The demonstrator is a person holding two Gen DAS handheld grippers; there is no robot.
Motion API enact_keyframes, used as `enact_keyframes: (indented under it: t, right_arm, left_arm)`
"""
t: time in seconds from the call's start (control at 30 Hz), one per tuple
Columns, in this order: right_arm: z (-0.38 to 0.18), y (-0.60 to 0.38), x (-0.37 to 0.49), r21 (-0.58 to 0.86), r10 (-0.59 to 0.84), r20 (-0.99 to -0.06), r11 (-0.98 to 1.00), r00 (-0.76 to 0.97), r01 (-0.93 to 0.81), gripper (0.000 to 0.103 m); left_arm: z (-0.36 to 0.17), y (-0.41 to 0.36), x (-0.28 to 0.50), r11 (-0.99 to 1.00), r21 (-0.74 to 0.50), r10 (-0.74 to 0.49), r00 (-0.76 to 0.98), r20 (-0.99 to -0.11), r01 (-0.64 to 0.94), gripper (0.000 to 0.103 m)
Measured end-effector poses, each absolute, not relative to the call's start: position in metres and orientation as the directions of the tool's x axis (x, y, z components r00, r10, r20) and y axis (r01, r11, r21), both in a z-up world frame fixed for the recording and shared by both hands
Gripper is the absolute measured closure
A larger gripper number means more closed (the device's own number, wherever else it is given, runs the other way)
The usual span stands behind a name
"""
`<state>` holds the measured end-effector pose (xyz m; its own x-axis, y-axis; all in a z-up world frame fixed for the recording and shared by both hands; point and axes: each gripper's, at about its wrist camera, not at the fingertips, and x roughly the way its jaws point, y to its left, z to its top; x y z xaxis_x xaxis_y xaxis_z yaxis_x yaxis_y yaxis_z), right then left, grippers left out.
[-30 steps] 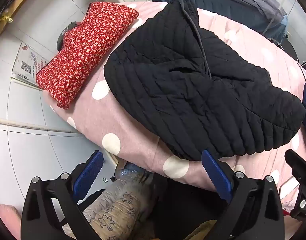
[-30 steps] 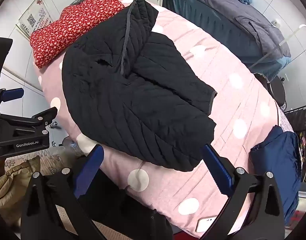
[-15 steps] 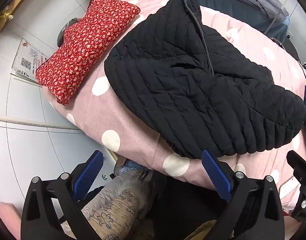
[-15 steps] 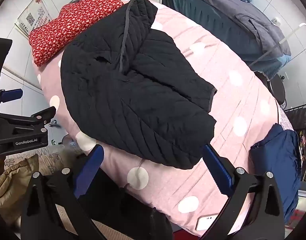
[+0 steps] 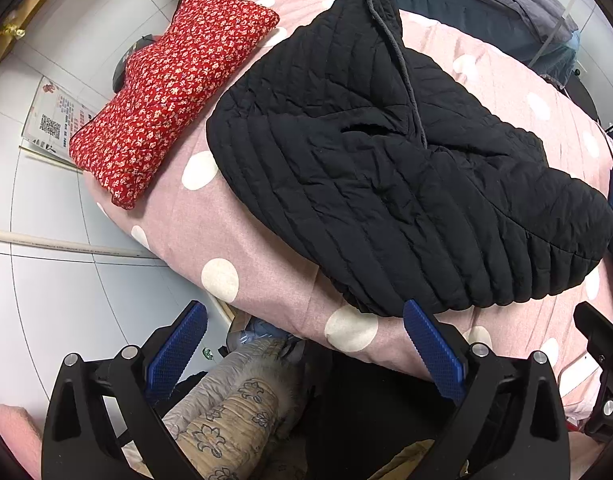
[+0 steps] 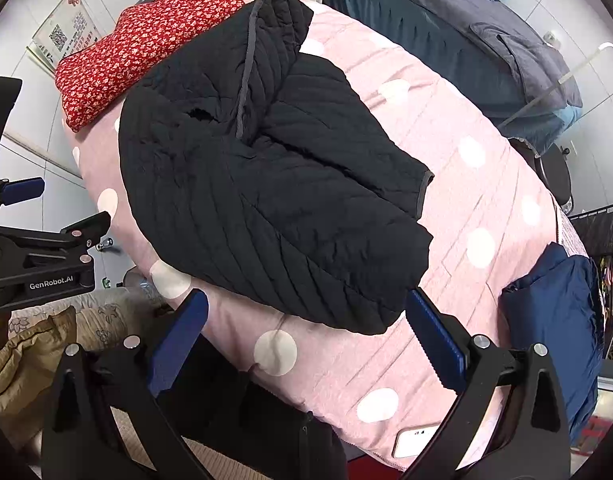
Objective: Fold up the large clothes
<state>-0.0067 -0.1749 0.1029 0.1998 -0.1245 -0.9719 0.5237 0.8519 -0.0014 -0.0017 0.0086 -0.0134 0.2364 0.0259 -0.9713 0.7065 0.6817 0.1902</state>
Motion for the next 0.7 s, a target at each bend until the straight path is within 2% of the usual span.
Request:
enact_keyframes:
  t: [0.7]
  right_arm:
    - [0.101, -0.1741, -0.0055, -0.005, -0.118, -0.976, 0.852, 0.181, 0.524, 0.006]
  left_arm:
    - [-0.0153, 0.0095, -0.0039, 0.68, 0.185, 0.026, 0.228, -0.973, 0.71, 0.006]
